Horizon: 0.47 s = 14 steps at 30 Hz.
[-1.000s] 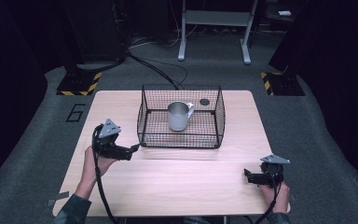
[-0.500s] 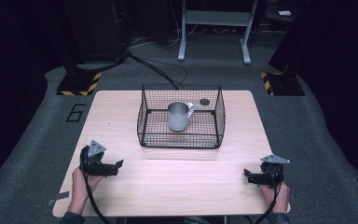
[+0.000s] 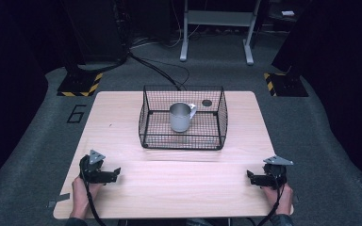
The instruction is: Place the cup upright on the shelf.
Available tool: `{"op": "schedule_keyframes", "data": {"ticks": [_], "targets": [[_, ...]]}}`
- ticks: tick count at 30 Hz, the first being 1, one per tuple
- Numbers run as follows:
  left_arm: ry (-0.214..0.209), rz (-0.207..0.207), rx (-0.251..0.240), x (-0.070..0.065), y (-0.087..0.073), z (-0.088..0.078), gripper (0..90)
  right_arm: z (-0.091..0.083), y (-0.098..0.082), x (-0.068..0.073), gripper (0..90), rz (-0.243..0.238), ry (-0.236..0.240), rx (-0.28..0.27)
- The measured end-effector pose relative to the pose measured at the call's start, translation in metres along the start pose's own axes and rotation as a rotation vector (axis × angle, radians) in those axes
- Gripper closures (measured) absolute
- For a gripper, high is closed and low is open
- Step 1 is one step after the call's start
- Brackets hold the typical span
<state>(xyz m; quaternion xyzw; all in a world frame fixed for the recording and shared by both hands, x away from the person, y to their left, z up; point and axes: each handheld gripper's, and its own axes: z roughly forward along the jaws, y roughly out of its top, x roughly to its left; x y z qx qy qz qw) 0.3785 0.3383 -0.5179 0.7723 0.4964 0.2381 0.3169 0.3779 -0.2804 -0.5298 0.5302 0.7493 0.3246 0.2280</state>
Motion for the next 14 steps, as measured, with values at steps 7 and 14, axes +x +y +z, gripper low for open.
{"op": "schedule_keyframes", "data": {"ticks": [7, 14], "targets": [[0.002, -0.005, -0.004, -0.0004, -0.0061, 0.0120, 0.0, 0.0001, 0.0001, -0.0004, 3.3, -0.003, 0.001, -0.001], [-0.017, -0.053, 0.003, 0.0033, -0.0079, 0.0127, 0.0, 0.0004, 0.0002, -0.0003, 2.6, -0.003, -0.002, 0.000]]}}
